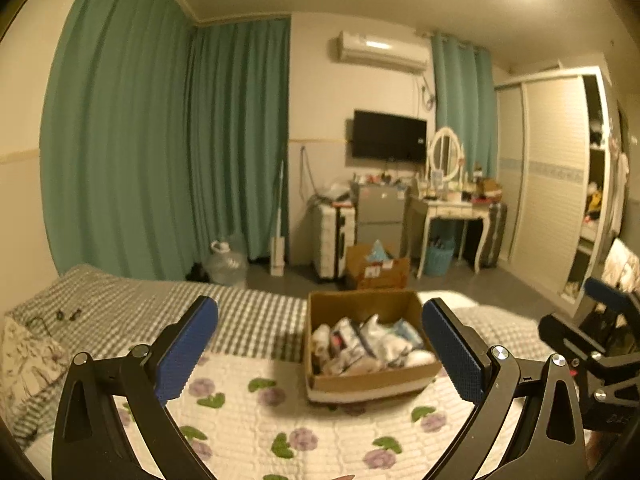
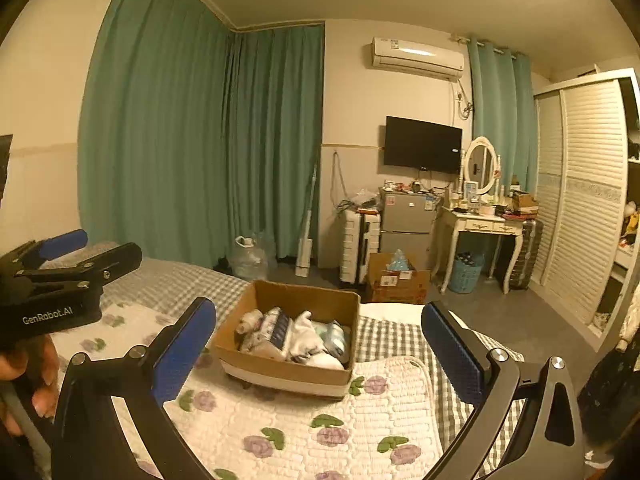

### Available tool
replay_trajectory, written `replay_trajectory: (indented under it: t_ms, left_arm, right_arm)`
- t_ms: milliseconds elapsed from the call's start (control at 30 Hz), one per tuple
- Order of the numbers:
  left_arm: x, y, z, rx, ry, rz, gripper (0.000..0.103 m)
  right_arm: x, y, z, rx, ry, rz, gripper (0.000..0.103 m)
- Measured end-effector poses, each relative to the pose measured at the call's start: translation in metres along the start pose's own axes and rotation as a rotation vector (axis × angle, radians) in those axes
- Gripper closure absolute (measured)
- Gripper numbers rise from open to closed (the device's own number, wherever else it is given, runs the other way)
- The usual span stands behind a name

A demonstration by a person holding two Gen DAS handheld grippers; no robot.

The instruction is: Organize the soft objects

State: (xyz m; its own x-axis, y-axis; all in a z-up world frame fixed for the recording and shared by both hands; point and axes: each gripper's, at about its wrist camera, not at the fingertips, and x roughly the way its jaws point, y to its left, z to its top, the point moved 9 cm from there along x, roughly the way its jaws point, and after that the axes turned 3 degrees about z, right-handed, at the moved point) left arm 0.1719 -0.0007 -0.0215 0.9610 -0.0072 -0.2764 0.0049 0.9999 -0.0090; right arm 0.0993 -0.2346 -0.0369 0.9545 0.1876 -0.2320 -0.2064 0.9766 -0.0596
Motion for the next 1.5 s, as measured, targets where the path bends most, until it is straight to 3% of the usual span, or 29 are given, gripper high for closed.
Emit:
replay_trajectory:
  t_ms: [233,500,1500]
  left_arm:
    - [0.041,0.000,-0.045,0.011,0.081,0.018,0.000]
    - [0.063,0.005,-0.073,0.007,0.151,0.016,0.000]
    - [0.062,0.009,-0.078,-0.003,0.156,0.005,0.000]
  right_arm:
    - [0.041,-0.010,-0.034,0.028,0.044,-0.038,0.000]
    - [0.070,-0.020,-0.064,0.042,0.112,-0.052,0.000]
    - [0.065,-0.016,-0.072,0.029,0.108,-0.064,0.000]
